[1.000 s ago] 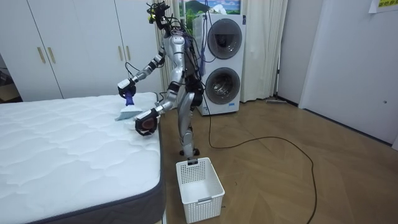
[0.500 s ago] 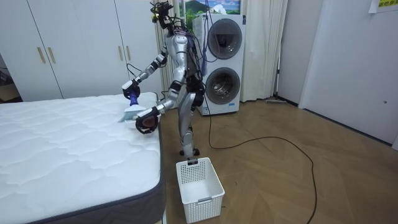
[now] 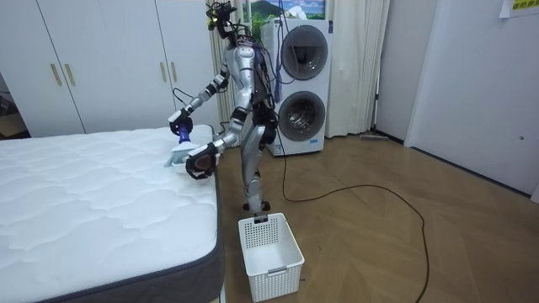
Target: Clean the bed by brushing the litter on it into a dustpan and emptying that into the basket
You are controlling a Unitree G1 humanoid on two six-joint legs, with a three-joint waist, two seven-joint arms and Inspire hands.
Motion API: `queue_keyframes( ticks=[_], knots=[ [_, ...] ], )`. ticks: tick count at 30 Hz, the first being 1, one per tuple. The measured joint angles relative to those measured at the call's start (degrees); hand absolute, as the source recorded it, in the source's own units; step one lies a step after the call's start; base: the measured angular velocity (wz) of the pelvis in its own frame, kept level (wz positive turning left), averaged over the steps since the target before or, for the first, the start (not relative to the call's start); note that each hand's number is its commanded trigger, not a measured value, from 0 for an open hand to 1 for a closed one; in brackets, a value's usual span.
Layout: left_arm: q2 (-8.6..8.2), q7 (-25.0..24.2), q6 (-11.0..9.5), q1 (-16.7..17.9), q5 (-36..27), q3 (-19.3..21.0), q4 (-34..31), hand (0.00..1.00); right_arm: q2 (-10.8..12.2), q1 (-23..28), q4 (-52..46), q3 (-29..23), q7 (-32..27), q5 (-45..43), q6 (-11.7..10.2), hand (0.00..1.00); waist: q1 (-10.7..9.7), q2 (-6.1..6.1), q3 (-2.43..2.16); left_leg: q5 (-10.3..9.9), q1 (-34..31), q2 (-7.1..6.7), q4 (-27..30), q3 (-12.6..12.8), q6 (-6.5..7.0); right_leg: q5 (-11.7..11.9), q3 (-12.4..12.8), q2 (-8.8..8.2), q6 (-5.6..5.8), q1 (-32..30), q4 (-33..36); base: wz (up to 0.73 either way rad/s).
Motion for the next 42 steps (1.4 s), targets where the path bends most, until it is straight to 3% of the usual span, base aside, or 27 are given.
queue_keyframes(
  ticks=[20, 26, 34, 42],
  knots=[
    [-0.68, 0.0, -0.9, 0.0, 0.0, 0.7, 1.1, 1.00, 0.2, 0.0, 0.0, -2.1, 1.1, 6.3, -0.7, 1.00, 0.0, 1.00, 0.11, 0.0, 0.1, 0.00, -0.3, -0.2, -0.02, 0.0, -0.3, 0.03, 0.01, 0.2, -0.1, 0.01],
    [-0.68, 0.0, -1.2, 0.0, 0.0, 1.1, 1.2, 1.00, 0.4, 0.0, 0.0, -2.1, 1.2, 10.9, -3.3, 1.00, 0.0, 1.03, 0.09, 0.0, 0.1, -0.01, -0.3, -0.2, -0.02, 0.0, -0.3, 0.01, 0.01, 0.2, -0.1, 0.00],
    [-0.68, 0.0, -1.4, 0.0, 0.0, 1.7, 1.2, 1.00, 2.9, 0.0, 0.0, -2.1, 2.3, 16.2, -6.2, 1.00, 0.0, 1.05, 0.08, 0.0, -0.1, -0.06, 0.0, -0.5, -0.01, 0.0, -0.5, -0.05, 0.03, 0.3, 0.0, 0.00],
    [-0.77, -0.2, -1.4, 0.0, 0.0, 1.8, 1.3, 1.00, 2.8, 0.0, 0.0, -2.1, 2.4, 17.0, -6.2, 1.00, 0.0, 1.06, 0.07, 0.0, -0.2, -0.30, 0.2, -1.2, -0.01, -0.2, -0.8, -0.10, 0.19, 0.6, 0.0, 0.03]
  ],
)
